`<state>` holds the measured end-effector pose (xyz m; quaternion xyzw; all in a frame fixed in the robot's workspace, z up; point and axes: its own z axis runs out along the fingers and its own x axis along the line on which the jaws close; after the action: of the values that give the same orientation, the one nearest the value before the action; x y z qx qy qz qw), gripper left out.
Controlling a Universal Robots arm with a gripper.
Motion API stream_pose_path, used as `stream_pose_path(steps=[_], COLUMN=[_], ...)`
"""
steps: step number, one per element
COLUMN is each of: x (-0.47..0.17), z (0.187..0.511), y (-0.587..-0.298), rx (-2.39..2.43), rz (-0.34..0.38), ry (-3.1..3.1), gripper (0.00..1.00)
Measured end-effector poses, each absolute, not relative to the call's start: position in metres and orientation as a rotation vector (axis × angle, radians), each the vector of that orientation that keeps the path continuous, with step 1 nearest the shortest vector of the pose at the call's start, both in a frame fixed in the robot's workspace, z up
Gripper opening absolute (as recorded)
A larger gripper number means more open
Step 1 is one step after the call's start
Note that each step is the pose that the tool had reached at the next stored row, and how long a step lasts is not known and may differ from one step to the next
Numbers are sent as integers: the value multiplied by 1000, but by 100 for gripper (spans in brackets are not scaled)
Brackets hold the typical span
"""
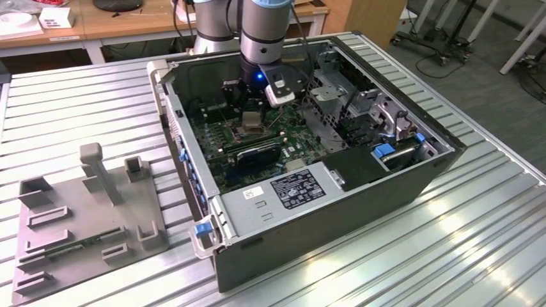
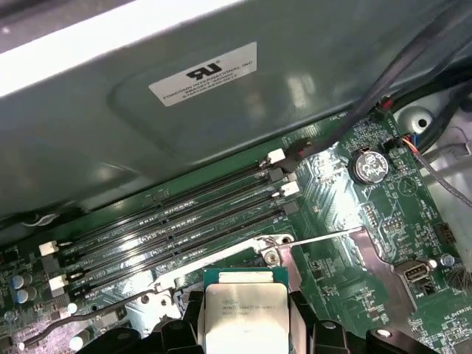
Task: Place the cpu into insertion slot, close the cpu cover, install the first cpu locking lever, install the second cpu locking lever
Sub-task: 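Place the cpu into insertion slot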
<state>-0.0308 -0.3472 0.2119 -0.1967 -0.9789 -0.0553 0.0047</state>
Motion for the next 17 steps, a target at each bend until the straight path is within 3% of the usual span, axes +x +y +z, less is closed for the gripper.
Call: stream_pose_path(steps=[17], x=[-32], z=[210], y=[-347], rx=[-986], rz=[-175], ry=[-2982], gripper=[54])
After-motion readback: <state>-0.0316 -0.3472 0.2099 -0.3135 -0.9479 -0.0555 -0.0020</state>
